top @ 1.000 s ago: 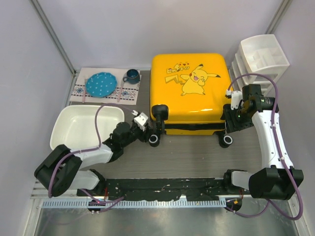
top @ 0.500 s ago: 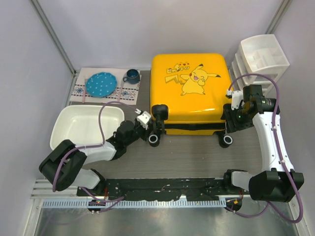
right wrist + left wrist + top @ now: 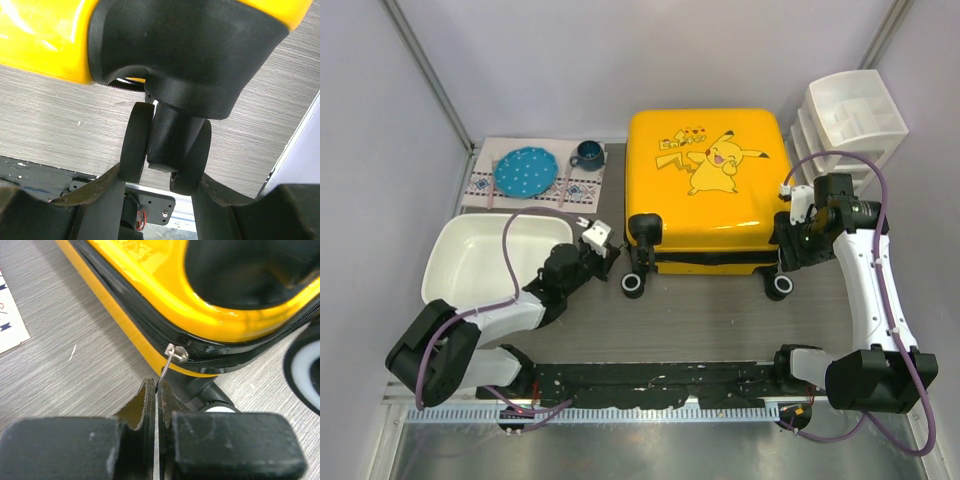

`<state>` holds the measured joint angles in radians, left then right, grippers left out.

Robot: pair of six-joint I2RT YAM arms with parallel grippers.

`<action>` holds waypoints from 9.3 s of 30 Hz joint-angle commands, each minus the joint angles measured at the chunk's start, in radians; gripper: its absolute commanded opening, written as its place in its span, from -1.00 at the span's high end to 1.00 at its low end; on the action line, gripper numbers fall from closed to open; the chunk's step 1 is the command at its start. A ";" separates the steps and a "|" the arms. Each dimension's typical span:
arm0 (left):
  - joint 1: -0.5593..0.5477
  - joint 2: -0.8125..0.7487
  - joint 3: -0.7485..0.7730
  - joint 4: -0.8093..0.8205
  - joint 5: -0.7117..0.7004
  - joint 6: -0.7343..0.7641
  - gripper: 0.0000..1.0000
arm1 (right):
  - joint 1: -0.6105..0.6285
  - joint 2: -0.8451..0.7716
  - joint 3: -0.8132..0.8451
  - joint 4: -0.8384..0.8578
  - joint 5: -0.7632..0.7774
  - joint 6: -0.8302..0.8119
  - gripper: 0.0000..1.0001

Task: Open, take out, and arrange the luggage

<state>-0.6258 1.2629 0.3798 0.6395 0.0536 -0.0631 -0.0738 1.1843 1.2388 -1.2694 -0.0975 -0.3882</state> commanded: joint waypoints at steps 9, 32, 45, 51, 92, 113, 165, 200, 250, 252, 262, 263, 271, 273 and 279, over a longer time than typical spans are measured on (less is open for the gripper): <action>0.136 0.113 0.125 0.137 0.109 -0.076 1.00 | 0.006 -0.048 -0.019 -0.174 0.004 -0.095 0.98; 0.237 0.382 0.475 0.068 0.218 -0.176 -0.19 | 0.006 -0.103 -0.019 -0.196 -0.123 -0.126 0.98; 0.262 -0.255 0.378 -0.780 0.425 -0.153 -0.63 | -0.013 -0.084 0.024 -0.214 -0.339 -0.173 -0.17; 0.068 -0.399 0.389 -0.995 0.252 -0.089 -0.99 | -0.017 -0.014 0.301 -0.223 -0.398 -0.131 -0.53; 0.175 1.204 2.190 -1.431 0.505 -0.041 -0.79 | -0.475 0.069 -0.315 0.358 -0.691 -0.892 0.52; 0.492 0.271 1.051 -1.176 0.446 -0.078 -0.99 | 0.385 -0.236 -0.418 0.719 -0.616 -0.215 0.25; 0.094 1.233 2.013 -1.315 1.005 0.430 -0.91 | -0.325 -0.133 -0.444 0.210 -0.625 -1.146 0.46; 0.501 0.301 0.972 -0.790 0.057 -0.299 -0.93 | 0.324 -0.555 -0.334 0.403 -0.199 -0.177 0.15; 0.363 0.830 1.660 -1.039 0.503 0.041 -0.87 | -0.440 0.316 -0.159 1.159 -0.466 0.302 -0.31; 0.376 0.698 1.535 -1.070 0.518 0.093 -0.91 | -0.429 0.334 -0.179 1.199 -0.398 0.311 -0.25; 0.394 0.414 1.029 -1.061 0.566 0.036 -0.88 | -0.295 0.498 -0.173 1.332 -0.369 0.273 -0.02; 0.396 0.409 1.003 -1.060 0.574 0.023 -0.87 | -0.285 0.503 -0.171 1.322 -0.399 0.270 0.01; 0.440 0.371 0.939 -1.049 0.592 0.029 -0.87 | -0.205 0.397 -0.246 1.013 -0.593 0.100 0.06; 0.442 0.371 0.949 -1.102 0.617 0.100 -0.86 | -0.198 0.357 -0.286 0.972 -0.593 0.086 0.06; 0.456 0.359 0.942 -1.156 0.635 0.177 -0.84 | -0.184 0.259 -0.396 0.920 -0.521 0.132 0.14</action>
<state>-0.1806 1.6619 1.3022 -0.4587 0.6331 0.0414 -0.3260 1.4830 0.9493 -0.0967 -0.4877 -0.3065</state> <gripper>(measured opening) 0.926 0.439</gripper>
